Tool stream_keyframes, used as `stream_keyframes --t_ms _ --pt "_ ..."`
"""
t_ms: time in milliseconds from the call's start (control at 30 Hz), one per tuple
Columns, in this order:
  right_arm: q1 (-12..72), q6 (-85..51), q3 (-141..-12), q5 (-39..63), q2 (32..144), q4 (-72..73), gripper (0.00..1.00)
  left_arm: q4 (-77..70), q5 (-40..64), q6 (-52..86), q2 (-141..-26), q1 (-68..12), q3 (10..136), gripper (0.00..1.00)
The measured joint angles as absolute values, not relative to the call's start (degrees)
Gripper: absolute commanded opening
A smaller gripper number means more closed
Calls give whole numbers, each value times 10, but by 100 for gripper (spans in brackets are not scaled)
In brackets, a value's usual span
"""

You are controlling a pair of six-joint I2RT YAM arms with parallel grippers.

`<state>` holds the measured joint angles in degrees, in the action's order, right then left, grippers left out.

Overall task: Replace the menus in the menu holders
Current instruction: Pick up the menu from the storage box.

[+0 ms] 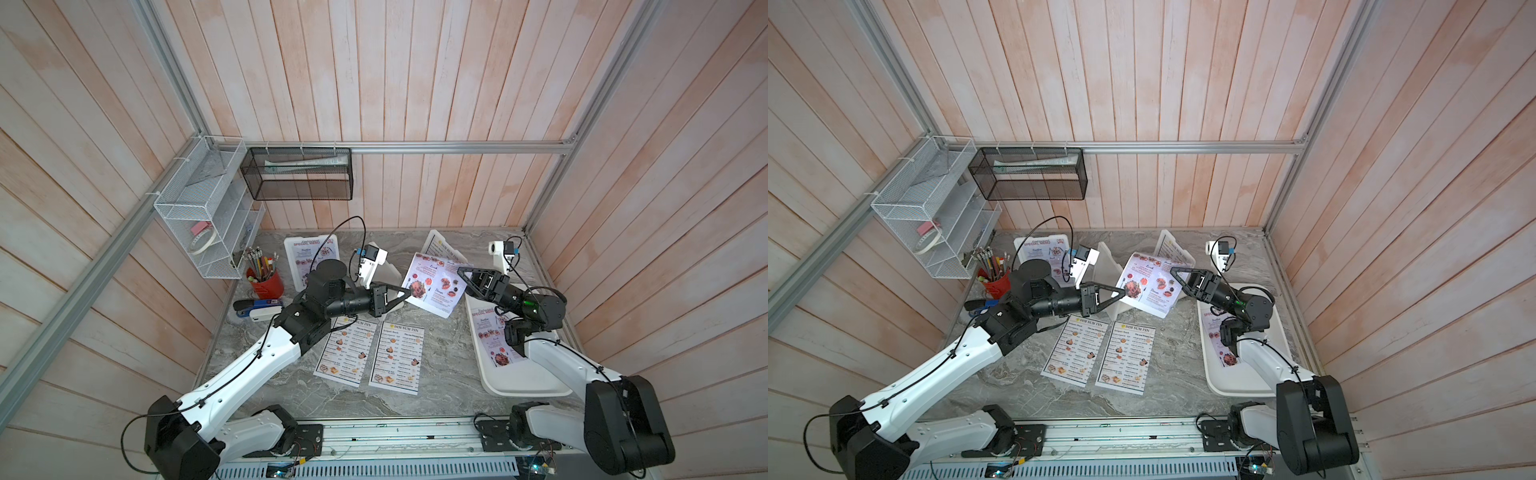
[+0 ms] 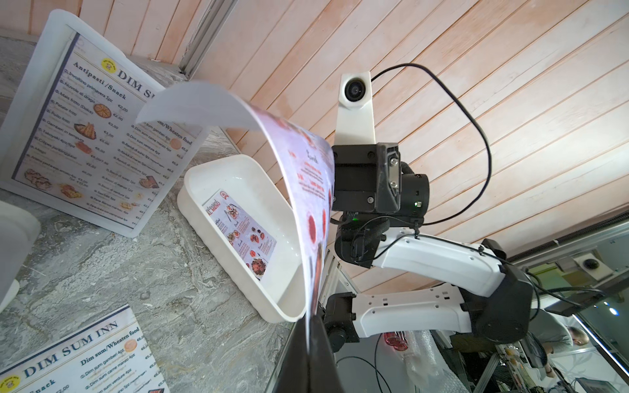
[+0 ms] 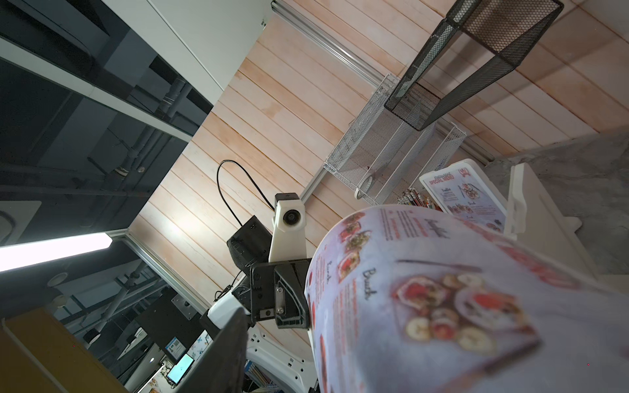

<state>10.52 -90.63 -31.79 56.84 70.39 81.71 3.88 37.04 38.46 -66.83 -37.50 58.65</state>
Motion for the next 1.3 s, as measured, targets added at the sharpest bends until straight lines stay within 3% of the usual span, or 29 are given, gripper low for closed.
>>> stream_keyframes --t_ms 200,400,567,700,933,1300 --pt "106 -820 -327 542 660 663 15 47 355 384 -666 -375 584 9" --pt "113 -723 -360 501 609 507 2 53 338 388 -668 -374 581 50" --pt "120 -672 -375 469 600 420 0 58 308 388 -670 -367 578 61" --pt "136 -602 -420 422 595 305 0 72 244 391 -665 -334 553 59" --pt "229 -451 -577 282 604 123 0 107 107 392 -735 -245 531 40" --pt "350 -340 -703 75 701 -20 0 119 26 349 -928 -239 651 35"
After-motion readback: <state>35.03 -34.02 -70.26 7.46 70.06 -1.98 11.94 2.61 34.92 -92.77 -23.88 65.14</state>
